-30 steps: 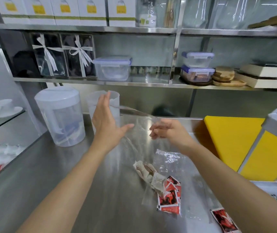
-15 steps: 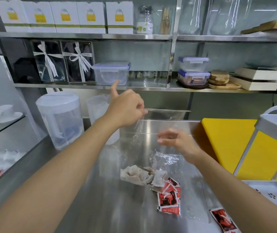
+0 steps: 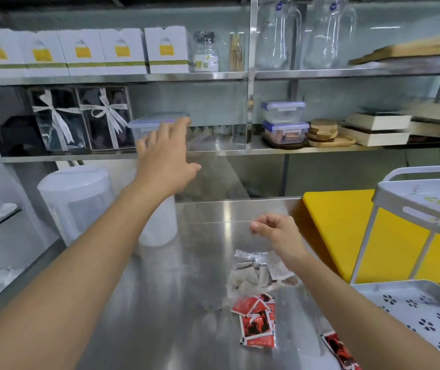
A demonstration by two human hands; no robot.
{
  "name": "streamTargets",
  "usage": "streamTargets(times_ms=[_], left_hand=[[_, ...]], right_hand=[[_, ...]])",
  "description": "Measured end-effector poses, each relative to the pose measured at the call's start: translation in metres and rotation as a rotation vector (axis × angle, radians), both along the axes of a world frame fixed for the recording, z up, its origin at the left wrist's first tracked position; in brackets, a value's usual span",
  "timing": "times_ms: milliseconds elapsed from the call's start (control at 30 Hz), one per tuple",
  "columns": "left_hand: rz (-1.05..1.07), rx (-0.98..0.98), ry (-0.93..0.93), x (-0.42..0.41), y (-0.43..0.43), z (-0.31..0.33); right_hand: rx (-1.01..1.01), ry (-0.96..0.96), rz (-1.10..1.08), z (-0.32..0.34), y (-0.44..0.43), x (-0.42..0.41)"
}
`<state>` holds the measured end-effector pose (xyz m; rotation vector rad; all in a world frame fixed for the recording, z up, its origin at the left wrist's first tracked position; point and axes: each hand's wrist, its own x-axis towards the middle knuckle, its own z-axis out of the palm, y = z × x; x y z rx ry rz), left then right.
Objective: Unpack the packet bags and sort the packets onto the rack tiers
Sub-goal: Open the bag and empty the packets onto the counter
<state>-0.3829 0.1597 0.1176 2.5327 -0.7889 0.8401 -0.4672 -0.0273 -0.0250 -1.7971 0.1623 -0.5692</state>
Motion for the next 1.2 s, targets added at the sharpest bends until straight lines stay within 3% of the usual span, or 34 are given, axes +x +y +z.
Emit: streamTargets(times_ms=[100,233,367,467,900,1200], left_hand=[[-0.271,0.05,-0.214,-0.02,-0.014,-0.011],[-0.405,0.476,-0.482,-0.034,-0.045,-0.038],[-0.438,0.683,-0.577,-0.044,-0.073,-0.045],[-0.427,0.802,-0.423,-0.05,-0.093,-0.042],[-0.51,0.508,-0.208,-0.028,-0.123,-0.003],[-0.439,0.422,-0.177,-0.006,-0.112,0.011]], right_hand=[[-0.066,-0.02,-0.038,0.004,-0.007,-0.001],[-0.055,0.0,-0.006,0.011,-0.017,-0.012],[-0.027,0.003,0.02,0.014,-0.024,-0.028],[-0.053,0.016,-0.007,0.01,-0.031,-0.04],[0.143,0.058,-0.223,-0.012,-0.095,-0.095],[-0.068,0.027,-0.287,-0.011,-0.098,-0.07]])
